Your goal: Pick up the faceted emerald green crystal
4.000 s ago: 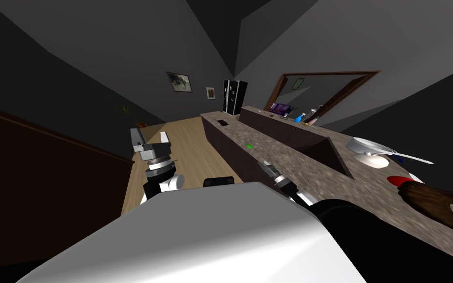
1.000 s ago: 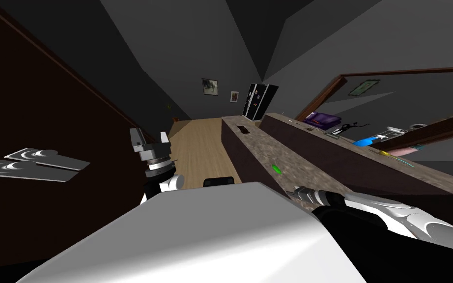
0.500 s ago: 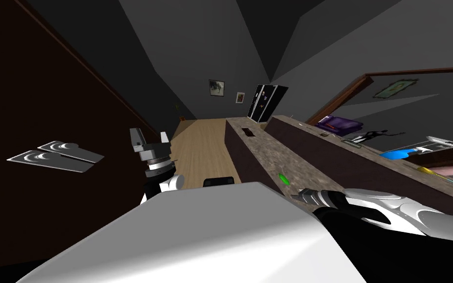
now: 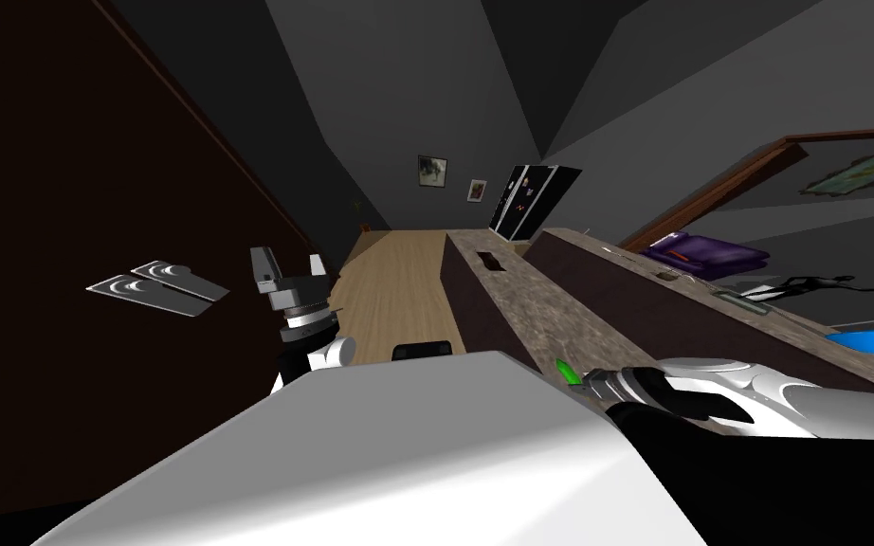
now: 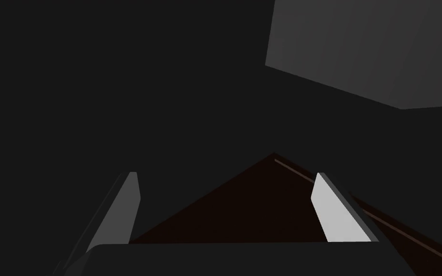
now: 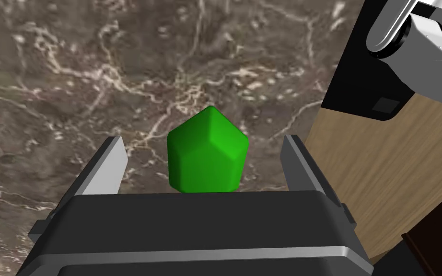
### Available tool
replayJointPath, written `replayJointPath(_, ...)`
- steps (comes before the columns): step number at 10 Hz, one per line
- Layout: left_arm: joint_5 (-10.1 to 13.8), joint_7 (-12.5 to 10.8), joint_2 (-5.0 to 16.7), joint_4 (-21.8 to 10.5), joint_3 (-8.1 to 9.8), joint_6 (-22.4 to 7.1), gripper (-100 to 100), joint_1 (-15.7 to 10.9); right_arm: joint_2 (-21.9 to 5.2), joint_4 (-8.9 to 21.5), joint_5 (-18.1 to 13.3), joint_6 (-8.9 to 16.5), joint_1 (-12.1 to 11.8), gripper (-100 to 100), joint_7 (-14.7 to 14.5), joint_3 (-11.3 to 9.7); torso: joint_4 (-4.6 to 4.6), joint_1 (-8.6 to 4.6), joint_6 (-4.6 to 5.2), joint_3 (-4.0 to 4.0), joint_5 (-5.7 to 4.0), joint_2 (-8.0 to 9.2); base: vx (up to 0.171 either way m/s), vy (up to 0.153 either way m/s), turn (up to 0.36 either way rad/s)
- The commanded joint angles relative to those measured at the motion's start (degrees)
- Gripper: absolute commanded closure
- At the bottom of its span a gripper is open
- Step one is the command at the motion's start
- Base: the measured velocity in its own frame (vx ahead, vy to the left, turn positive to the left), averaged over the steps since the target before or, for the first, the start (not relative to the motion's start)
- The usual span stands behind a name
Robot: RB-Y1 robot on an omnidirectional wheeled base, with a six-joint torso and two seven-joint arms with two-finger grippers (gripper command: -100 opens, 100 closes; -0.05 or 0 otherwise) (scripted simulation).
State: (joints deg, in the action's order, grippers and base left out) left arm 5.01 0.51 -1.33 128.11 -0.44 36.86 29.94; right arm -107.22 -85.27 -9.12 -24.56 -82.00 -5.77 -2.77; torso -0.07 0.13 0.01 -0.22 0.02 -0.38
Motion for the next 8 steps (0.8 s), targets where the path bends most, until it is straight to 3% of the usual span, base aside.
replayJointPath(1, 0.0, 0.0, 0.0, 0.0, 0.00, 0.0, 0, 0.0, -2.0, -0.3, 0.9, -0.1, 0.0, -100, 1.1, -1.8, 0.00, 0.00, 0.00, 0.00, 0.00, 0.00, 0.086, 0.009, 0.154)
replayJointPath(2, 0.0, 0.0, 0.0, 0.0, 0.00, 0.0, 0, 0.0, -1.3, -0.3, 0.2, 0.1, 0.7, -100, 0.9, -1.6, 0.00, 0.03, -0.01, 0.00, 0.01, 0.00, 0.038, 0.002, 0.035)
replayJointPath(3, 0.0, 0.0, 0.0, 0.0, 0.00, 0.0, 0, 0.0, -1.4, -0.4, 0.2, 0.1, 0.8, 0, 1.1, -1.8, 0.04, 0.02, 0.05, 0.09, 0.01, 0.16, 0.008, 0.000, -0.004)
replayJointPath(4, 0.0, 0.0, 0.0, 0.0, 0.00, 0.0, 0, 0.0, 0.0, -2.3, -0.2, 2.2, 0.8, -100, 0.7, -2.4, 0.07, 0.02, 0.06, 0.18, 0.01, 0.30, 0.022, -0.031, 0.069)
replayJointPath(5, 0.0, 0.0, 0.0, 0.0, 0.00, 0.0, 0, 0.0, 0.0, -2.3, -1.3, 2.2, 1.8, -100, 0.7, -2.4, 0.09, -0.09, 0.06, 0.20, -0.02, 0.33, 0.022, -0.046, 0.027)
replayJointPath(8, 0.0, 0.0, 0.0, 0.0, 0.00, 0.0, 0, 0.0, 0.0, -2.3, -0.2, 2.2, 0.8, -100, 0.7, -2.4, 0.10, -0.02, 0.07, 0.24, -0.01, 0.40, 0.001, -0.006, -0.001)
